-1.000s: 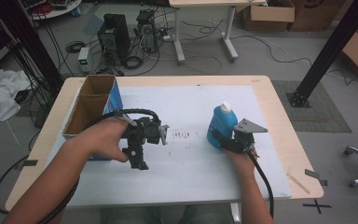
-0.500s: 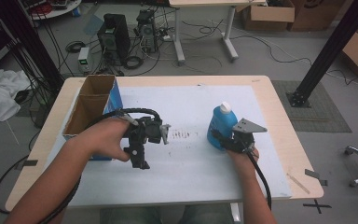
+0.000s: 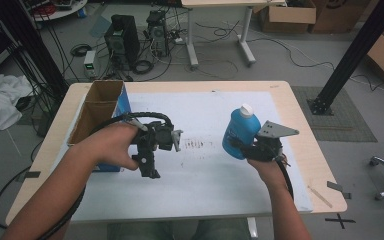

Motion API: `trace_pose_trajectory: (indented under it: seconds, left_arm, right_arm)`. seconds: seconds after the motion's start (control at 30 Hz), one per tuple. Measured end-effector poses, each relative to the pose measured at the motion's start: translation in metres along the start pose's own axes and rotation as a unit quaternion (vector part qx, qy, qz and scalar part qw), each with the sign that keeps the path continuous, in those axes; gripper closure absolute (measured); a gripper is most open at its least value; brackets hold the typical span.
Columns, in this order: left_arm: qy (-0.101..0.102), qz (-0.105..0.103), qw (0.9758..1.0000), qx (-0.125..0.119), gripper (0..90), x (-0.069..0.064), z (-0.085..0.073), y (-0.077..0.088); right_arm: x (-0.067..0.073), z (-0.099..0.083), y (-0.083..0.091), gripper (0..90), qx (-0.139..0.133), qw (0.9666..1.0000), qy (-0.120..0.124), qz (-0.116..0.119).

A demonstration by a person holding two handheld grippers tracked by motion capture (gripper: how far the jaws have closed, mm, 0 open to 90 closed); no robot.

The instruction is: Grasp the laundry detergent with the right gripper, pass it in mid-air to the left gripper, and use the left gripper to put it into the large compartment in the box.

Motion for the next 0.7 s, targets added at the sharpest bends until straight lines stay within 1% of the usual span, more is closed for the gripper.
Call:
trace_pose_trajectory:
  seconds: [0.07, 0.17, 0.2, 0.23, 0.3, 0.37, 0.5, 0.7]
  left_arm:
    - [0.000, 0.001, 1.0000, 0.001, 0.1, 0.000, 0.001, 0.002]
    - [0.000, 0.001, 1.0000, 0.001, 0.1, 0.001, 0.002, 0.004]
    - [-0.001, 0.001, 1.0000, 0.002, 0.1, 0.001, 0.003, 0.006]
    - [-0.002, 0.000, 1.0000, 0.001, 0.2, 0.001, 0.004, 0.006]
    - [-0.001, 0.001, 1.0000, 0.001, 0.2, 0.002, 0.005, 0.008]
    - [-0.001, 0.000, 1.0000, 0.003, 0.2, 0.003, 0.006, 0.009]
    - [-0.003, 0.000, 0.9999, 0.010, 0.2, 0.006, 0.009, 0.013]
    - [-0.008, 0.000, 0.9998, 0.015, 0.2, 0.008, 0.016, 0.019]
  right_arm:
    - [0.005, 0.003, 0.001, 43.8, 0.004, 0.9999, 0.006, 0.012]
    - [0.014, 0.006, 0.000, 43.9, 0.019, 0.9992, 0.023, 0.026]
    - [0.017, 0.006, 0.000, 43.9, 0.020, 0.9990, 0.023, 0.032]
    - [0.021, 0.006, 0.000, 43.9, 0.022, 0.9986, 0.021, 0.044]
    - [0.028, 0.006, -0.002, 43.9, 0.025, 0.9976, 0.025, 0.060]
    - [0.038, 0.004, -0.005, 43.9, 0.034, 0.9955, 0.036, 0.081]
    - [0.055, -0.001, -0.013, 43.9, 0.048, 0.9908, 0.047, 0.118]
    - [0.078, -0.010, -0.028, 43.9, 0.064, 0.9817, 0.062, 0.169]
Point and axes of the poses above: each handheld gripper's, and its own axes: y roughly backward along the jaws, z roughly out of its top, x roughly to its left, the point moved 7 cm from there along -y, roughly forward along the jaws, and after that the axes turned 7 degrees about -y, right-handed, at the moved point
